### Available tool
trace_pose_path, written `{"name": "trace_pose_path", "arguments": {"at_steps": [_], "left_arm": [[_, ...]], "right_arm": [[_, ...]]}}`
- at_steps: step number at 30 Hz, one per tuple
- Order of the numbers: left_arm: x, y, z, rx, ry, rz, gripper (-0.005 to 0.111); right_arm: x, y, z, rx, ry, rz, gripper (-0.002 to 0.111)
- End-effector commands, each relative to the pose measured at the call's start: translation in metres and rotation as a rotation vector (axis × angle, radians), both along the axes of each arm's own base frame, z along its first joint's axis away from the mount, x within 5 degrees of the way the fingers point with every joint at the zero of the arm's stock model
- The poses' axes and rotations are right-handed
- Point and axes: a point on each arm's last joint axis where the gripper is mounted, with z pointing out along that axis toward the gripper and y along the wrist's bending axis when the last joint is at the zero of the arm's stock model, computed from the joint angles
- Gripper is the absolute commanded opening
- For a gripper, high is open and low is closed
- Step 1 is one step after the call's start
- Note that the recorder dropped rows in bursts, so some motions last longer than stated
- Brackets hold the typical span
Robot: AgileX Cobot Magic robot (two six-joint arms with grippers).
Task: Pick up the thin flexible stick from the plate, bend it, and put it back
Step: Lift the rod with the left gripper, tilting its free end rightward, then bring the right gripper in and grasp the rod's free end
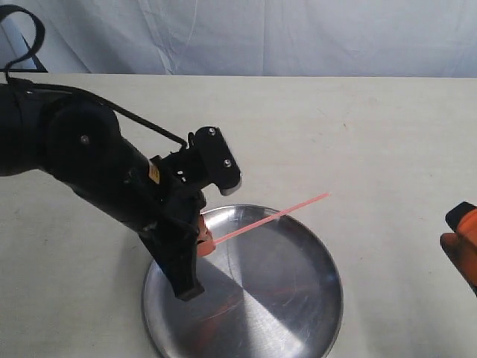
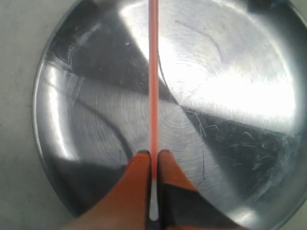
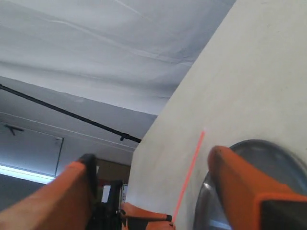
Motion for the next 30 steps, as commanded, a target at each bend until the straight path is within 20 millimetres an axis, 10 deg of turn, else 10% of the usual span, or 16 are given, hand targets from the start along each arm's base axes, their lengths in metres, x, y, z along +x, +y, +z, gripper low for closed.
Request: {"name": "trace_pose_path", "arguments": {"at_steps": [1,30], "left_arm": [[-0.008,0.000,0.017,-0.081,0.009,0.020,0.000],[-0.033,-0.011,0.046,-0.347,0.158,-0.085,0.000]], "right_arm": [[0.000,0.001,0.002,0.048,-0.010,0.007,0.070],[0.004,-0.002,0.033,-0.029,-0.108,-0.018,0.065]]}}
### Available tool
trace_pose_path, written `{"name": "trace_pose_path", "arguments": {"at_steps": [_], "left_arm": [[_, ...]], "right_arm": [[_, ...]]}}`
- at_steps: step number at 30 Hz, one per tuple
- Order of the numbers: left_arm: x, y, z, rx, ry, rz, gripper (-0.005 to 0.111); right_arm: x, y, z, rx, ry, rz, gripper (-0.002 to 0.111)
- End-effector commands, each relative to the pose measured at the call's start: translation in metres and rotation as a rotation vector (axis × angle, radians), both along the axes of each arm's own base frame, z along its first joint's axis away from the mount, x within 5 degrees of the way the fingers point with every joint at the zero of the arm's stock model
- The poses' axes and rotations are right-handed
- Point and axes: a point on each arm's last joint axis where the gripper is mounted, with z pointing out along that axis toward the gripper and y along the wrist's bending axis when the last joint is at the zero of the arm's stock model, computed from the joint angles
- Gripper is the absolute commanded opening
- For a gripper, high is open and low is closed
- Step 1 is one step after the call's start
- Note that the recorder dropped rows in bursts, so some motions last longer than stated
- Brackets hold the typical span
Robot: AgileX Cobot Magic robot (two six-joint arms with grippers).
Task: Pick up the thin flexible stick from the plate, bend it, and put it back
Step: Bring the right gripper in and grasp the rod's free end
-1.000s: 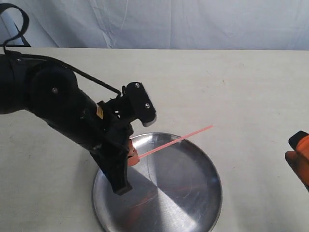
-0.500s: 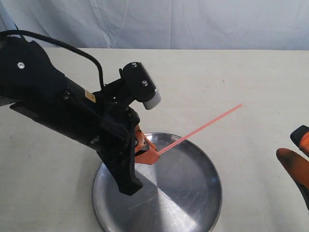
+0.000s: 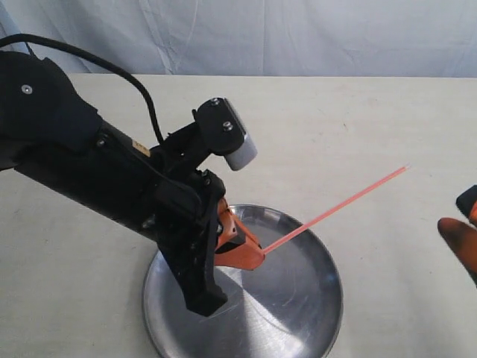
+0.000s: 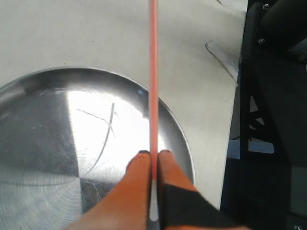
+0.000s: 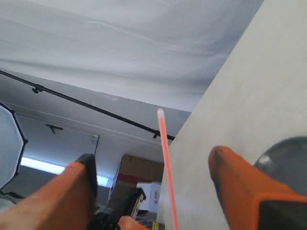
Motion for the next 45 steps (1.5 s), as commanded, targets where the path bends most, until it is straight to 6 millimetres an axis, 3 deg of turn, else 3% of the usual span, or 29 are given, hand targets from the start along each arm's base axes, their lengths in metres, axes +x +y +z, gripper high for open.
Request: {"name": "trace_pose_path", "arguments": {"at_steps": [1,8,19,29,40,45], "left_arm": [[-0.003,0.000,0.003,-0.016,0.005,-0.005,0.000],[-0.001,-0.001,0.003,-0.024,-0.007,0.012,0.000],[0.001,-0.001,0.004,-0.034,-0.021,0.034,0.000],[0.001,-0.003,0.005,-0.052,-0.017,0.033,0.000],[0.002,-0.008,0.019,-0.108,-0.017,0.012,0.000],[0.000,-0.008,0.019,-0.104,-0.004,-0.003,0.000]], "right_arm": [[0.007,-0.003,0.019,-0.121,-0.010,-0.036,0.065],[0.030,0.003,0.017,-0.140,0.142,0.074,0.065],[0.053,0.009,0.025,-0.167,0.110,0.166,0.065],[0.070,0.012,0.036,-0.201,0.110,0.221,0.065],[0.076,0.011,0.032,-0.215,0.139,0.226,0.064],[0.076,0.011,0.032,-0.218,0.138,0.226,0.050]]}}
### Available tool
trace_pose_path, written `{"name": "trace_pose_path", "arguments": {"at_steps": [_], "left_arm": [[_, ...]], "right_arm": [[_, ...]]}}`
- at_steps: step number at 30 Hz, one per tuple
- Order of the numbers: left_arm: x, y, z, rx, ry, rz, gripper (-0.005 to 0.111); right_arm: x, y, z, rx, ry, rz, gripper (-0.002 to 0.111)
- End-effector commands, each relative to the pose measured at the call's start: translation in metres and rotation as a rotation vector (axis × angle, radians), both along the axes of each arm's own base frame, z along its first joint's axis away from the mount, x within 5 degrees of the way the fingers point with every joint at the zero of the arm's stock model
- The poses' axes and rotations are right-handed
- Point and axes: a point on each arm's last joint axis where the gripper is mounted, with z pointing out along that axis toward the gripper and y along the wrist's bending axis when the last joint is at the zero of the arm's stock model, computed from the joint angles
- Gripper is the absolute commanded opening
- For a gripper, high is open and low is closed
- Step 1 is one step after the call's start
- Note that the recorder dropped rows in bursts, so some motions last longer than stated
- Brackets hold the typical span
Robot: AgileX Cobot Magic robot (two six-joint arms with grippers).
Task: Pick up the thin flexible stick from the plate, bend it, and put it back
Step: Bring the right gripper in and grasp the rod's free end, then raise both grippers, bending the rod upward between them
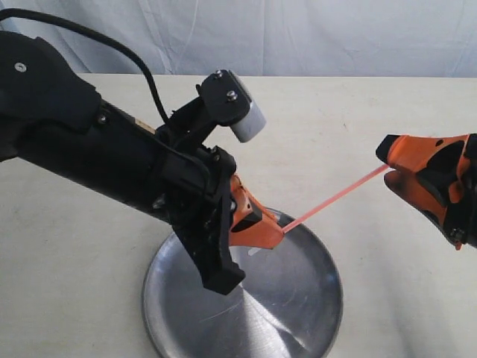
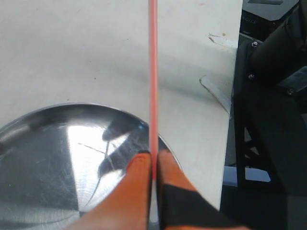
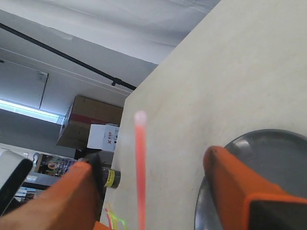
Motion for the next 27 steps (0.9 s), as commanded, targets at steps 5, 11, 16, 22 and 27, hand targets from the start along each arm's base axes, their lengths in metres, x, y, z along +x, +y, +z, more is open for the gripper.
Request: {"name": "trace_pose_path", "arguments": {"at_steps": [5,11,16,22,27], "left_arm": [[-0.0053,-0.0014,0.0046,-0.019,0.032,-0.029,0.000],[-0.0075,-0.0014,0.0048,-0.021,0.051,-0.046,0.000],[-0.0082,-0.0013,0.0048,-0.020,0.056,-0.051,0.000],[-0.0126,-0.0005,0.0045,-0.012,0.086,-0.089,0.003],[-0.0135,-0.0005,0.0046,-0.013,0.096,-0.094,0.041]], "right_arm": [[0.0012,-0.0004,0.0026,-0.007,-0.015,0.001,0.045],[0.0013,-0.0006,0.0025,-0.008,-0.015,-0.001,0.021],[0.0013,-0.0006,0.0025,-0.008,-0.015,-0.001,0.000],[0.0013,-0.0006,0.0025,-0.008,-0.015,-0.001,0.000],[0.0004,0.0009,0.0032,-0.001,-0.019,0.017,0.000]]}}
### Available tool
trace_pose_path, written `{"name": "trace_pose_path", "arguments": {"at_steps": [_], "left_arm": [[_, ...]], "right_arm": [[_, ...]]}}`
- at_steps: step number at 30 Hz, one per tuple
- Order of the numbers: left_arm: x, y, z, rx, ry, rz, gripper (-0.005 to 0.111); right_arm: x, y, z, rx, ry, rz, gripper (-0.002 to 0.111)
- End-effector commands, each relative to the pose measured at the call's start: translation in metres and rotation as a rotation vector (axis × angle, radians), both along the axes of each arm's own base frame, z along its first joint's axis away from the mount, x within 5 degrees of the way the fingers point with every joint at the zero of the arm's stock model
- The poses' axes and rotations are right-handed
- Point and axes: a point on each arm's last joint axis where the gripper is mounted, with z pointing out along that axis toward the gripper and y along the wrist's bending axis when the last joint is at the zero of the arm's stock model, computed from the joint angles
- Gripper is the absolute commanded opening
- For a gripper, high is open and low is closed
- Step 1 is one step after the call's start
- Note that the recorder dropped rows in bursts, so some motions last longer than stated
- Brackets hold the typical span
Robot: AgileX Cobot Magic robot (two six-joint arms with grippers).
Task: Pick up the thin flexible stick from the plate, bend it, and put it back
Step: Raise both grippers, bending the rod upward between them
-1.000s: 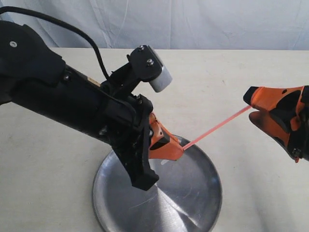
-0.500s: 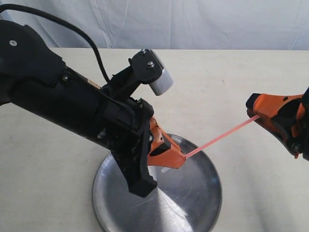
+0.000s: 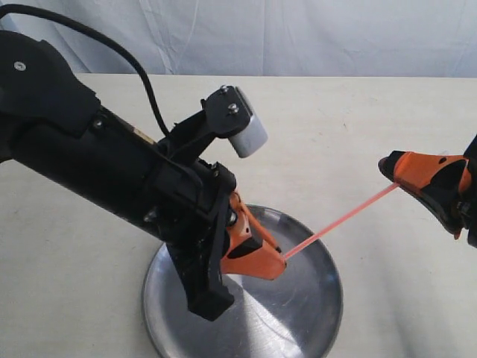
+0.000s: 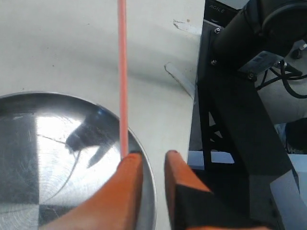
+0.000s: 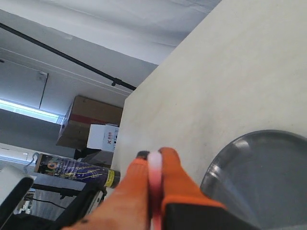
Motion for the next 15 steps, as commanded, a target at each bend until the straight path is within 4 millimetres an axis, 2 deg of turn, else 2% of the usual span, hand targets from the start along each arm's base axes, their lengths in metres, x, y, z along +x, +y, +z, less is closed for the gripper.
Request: {"name": "trace_pose_path", "arguments": {"at_steps": [1,2,3,9,11,14,15], "left_arm": [[-0.003,-0.001,0.004,-0.017,0.011,-0.008,0.050],[-0.003,-0.001,0.004,-0.017,0.011,-0.008,0.055],[-0.002,-0.001,0.004,-0.016,0.011,-0.006,0.055],[0.004,-0.009,-0.015,0.020,0.070,0.005,0.047],[0.005,-0.009,-0.015,0.020,0.066,0.011,0.033],[0.007,-0.009,-0.014,0.013,0.043,0.025,0.002],[0.008,-0.010,-0.013,0.008,0.029,0.021,0.001]], "right_arm": [[0.000,0.002,0.003,0.004,-0.017,0.027,0.000],[0.000,0.002,0.004,0.008,-0.018,0.033,0.000],[-0.001,0.002,0.004,0.010,-0.018,0.036,0.000],[0.002,0.005,0.023,0.021,-0.086,0.079,0.000],[0.003,0.006,0.028,0.020,-0.100,0.080,0.000],[0.003,0.006,0.030,0.018,-0.106,0.081,0.000],[0.003,0.006,0.030,0.018,-0.106,0.081,0.000]]}}
